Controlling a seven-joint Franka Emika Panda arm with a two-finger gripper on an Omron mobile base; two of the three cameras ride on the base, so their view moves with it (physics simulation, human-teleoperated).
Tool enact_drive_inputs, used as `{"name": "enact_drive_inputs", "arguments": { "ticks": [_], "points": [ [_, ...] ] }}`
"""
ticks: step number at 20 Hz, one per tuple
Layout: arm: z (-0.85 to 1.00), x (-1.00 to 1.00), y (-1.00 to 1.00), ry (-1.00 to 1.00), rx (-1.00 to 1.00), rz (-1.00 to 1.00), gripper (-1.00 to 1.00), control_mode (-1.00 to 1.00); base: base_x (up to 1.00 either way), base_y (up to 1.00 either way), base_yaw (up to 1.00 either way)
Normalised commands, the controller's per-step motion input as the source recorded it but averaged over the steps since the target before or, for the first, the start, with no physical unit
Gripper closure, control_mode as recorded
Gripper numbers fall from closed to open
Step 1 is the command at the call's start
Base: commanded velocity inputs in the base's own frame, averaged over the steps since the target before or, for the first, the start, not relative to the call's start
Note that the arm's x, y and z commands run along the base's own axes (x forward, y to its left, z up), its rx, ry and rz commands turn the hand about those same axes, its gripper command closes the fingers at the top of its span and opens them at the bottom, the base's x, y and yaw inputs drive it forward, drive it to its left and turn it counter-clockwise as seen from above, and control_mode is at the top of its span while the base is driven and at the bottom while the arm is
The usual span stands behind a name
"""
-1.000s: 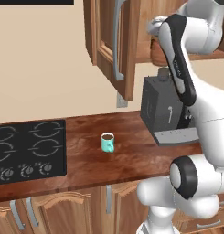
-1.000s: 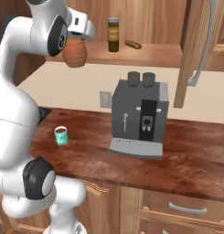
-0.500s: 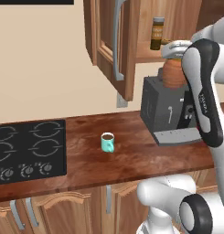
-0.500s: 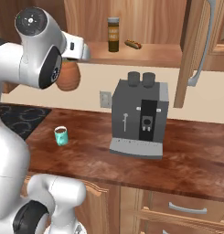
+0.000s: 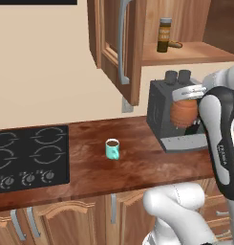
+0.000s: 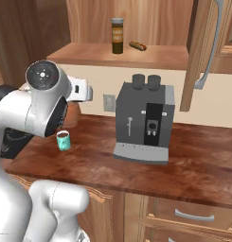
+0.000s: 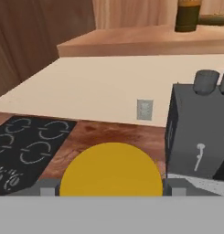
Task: Pick the cinnamon and honey bottle from the cabinet and place them next to the mug.
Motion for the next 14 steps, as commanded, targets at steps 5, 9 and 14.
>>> {"name": "enact_drive_inputs", "arguments": {
  "ticks": [5,9,14],
  "points": [
    [-0.60,0.19,0.25,0.16,-0.05,0.05,1.00,-1.00,0.00,0.00,0.00],
    [-0.40,0.61,0.20,0.29,-0.04,0.04,1.00,-1.00,0.00,0.00,0.00],
    [-0.33,0.67,0.15,0.31,-0.05,0.04,1.00,-1.00,0.00,0.00,0.00]
  ]
}}
